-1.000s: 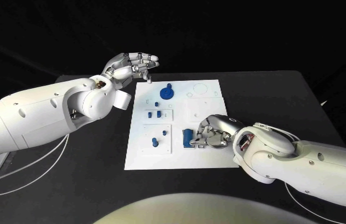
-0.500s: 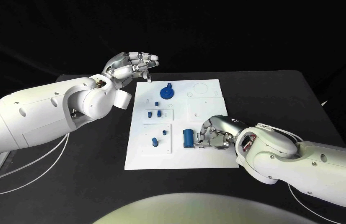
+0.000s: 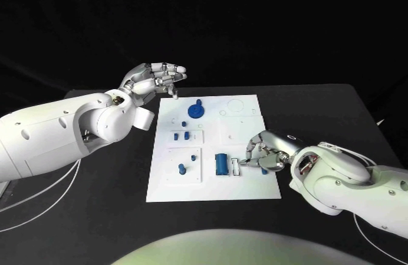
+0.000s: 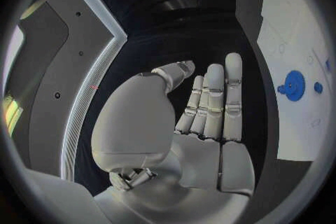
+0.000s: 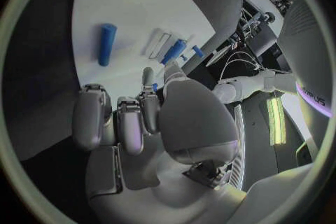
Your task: Assemble the parts on the task board
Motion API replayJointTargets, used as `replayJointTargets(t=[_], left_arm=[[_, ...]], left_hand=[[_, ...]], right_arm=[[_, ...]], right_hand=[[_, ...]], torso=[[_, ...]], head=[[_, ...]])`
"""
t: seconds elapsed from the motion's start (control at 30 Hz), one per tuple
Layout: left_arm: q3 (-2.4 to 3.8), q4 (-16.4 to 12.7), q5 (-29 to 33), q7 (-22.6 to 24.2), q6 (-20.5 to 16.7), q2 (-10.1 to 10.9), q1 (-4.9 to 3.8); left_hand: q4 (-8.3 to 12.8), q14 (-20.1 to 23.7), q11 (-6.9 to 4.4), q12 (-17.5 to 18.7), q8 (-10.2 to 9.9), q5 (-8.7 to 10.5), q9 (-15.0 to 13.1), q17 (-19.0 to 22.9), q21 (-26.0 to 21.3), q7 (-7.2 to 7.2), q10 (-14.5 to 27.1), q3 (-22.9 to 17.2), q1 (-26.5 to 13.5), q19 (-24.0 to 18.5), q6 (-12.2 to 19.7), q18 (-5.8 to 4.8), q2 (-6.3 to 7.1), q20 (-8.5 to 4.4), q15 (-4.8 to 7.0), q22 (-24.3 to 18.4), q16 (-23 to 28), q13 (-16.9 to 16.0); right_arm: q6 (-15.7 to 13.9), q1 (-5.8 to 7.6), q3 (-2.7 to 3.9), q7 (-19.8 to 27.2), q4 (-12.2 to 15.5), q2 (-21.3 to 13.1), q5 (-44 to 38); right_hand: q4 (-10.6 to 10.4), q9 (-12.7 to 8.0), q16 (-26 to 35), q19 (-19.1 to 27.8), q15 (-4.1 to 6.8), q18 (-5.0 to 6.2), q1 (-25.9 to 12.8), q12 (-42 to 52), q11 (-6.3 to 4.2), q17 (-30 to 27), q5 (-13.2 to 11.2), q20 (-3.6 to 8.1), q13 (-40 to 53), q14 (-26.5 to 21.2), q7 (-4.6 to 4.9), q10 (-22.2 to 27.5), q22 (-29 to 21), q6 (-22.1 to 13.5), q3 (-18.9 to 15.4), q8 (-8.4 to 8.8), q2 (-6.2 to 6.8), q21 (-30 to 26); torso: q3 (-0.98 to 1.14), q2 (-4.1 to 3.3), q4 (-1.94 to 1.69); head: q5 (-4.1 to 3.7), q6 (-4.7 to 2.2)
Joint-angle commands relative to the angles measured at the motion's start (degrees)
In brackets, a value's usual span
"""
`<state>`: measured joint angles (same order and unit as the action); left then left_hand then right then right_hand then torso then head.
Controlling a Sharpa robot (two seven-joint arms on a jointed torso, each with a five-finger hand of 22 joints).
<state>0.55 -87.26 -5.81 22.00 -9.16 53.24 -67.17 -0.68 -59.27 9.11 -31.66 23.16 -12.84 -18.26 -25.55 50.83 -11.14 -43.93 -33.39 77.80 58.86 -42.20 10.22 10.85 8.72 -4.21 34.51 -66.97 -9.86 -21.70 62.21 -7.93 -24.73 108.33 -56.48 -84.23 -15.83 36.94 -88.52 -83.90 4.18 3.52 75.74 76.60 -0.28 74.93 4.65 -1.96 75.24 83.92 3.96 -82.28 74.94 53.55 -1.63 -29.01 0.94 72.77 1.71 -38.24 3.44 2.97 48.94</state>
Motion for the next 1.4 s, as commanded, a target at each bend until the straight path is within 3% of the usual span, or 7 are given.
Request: replayJointTargets(t=[0.03,0.23,0.47,0.87,1.0,1.4], left_arm=[[0.02,-0.03,-0.27,0.42,1.03,-0.03,-0.02],[0.02,-0.06,-0.27,0.47,1.06,0.07,-0.02],[0.02,-0.03,-0.27,0.5,1.11,0.02,-0.01],[0.02,-0.07,-0.27,0.49,1.13,0.14,-0.01],[0.02,-0.13,-0.27,0.48,1.12,0.25,-0.01],[0.02,-0.29,-0.27,0.47,1.15,0.36,-0.01]], left_hand=[[0.18,0.47,0.13,-0.31,0.27,-0.29,-0.09,0.08,0.36,-2.02,0.45,-0.18,0.06,-0.13,0.49,0.42,-0.42,0.26,0.03,0.1,-0.19,0.04],[0.18,0.47,0.13,-0.31,0.27,-0.29,-0.09,0.08,0.36,-2.02,0.45,-0.18,0.06,-0.13,0.49,0.42,-0.42,0.26,0.03,0.1,-0.19,0.04],[0.18,0.47,0.13,-0.31,0.27,-0.29,-0.09,0.08,0.36,-2.02,0.45,-0.18,0.06,-0.13,0.49,0.42,-0.42,0.26,0.03,0.1,-0.19,0.04],[0.15,0.49,0.15,-0.4,0.34,-0.25,-0.1,0.12,0.38,-2.04,0.5,-0.16,-0.05,-0.15,0.54,0.41,-0.38,0.28,0.0,0.11,-0.22,0.05],[0.15,0.49,0.15,-0.4,0.34,-0.25,-0.1,0.12,0.38,-2.04,0.5,-0.16,-0.05,-0.15,0.54,0.41,-0.38,0.28,0.0,0.11,-0.22,0.05],[0.15,0.49,0.15,-0.4,0.34,-0.25,-0.1,0.12,0.38,-2.04,0.5,-0.16,-0.05,-0.15,0.54,0.41,-0.38,0.28,0.0,0.11,-0.22,0.05]], right_arm=[[-3.62,0.5,0.0,1.53,0.43,-1.76,0.13],[-3.47,0.84,-0.04,1.14,0.58,-5.69,-0.1],[-2.48,0.17,-0.15,0.12,0.31,-7.44,-1.05],[-0.19,-2.14,-0.27,-1.29,-0.9,-5.85,-1.53],[0.23,-2.77,-0.3,-1.54,-1.4,-5.13,-1.69],[1.41,-3.39,-0.34,-1.98,-2.98,-3.07,-2.78]], right_hand=[[-0.15,-0.31,0.05,-0.56,-0.25,-0.19,0.87,-0.34,0.01,10.73,0.21,-0.22,3.36,5.19,0.06,0.51,9.1,-0.57,0.22,0.55,-0.25,-0.19],[-0.31,-0.89,0.04,-0.58,-0.51,-0.21,1.26,-0.7,0.33,10.76,0.26,-0.43,3.1,5.19,0.43,0.76,9.15,-0.96,0.39,1.49,-0.12,-0.17],[-0.34,-0.95,0.05,-0.57,-0.54,-0.2,1.26,-0.8,0.36,10.75,0.25,-0.46,3.03,5.19,0.46,0.81,9.15,-0.97,0.39,1.57,-0.1,-0.21],[-0.81,-1.4,0.12,-0.51,-0.77,-0.15,-0.25,-0.96,0.58,10.59,0.05,-0.72,2.94,5.15,0.64,0.89,9.13,-0.15,-0.17,2.06,0.08,-0.48],[-0.81,-1.41,0.12,-0.52,-0.77,-0.15,-0.28,-0.97,0.58,10.58,0.05,-0.72,2.93,5.14,0.65,0.9,9.13,-0.14,-0.18,2.07,0.08,-0.47],[-0.22,-1.78,0.15,-0.49,-0.69,-0.11,1.08,-0.95,0.42,10.55,0.23,-0.76,2.99,5.14,0.43,0.87,9.14,0.23,0.67,2.58,-0.51,-0.67]], torso=[[-0.06,0.06,0.17],[0.01,0.09,0.44],[-0.1,0.17,0.49],[-0.16,0.04,0.21],[-0.12,0.04,0.35],[-0.03,0.06,0.3]], head=[[-0.73,-0.35],[-1.47,-0.48],[-2.05,-0.67],[-1.86,-0.41],[-1.68,-0.32],[-1.41,0.08]])
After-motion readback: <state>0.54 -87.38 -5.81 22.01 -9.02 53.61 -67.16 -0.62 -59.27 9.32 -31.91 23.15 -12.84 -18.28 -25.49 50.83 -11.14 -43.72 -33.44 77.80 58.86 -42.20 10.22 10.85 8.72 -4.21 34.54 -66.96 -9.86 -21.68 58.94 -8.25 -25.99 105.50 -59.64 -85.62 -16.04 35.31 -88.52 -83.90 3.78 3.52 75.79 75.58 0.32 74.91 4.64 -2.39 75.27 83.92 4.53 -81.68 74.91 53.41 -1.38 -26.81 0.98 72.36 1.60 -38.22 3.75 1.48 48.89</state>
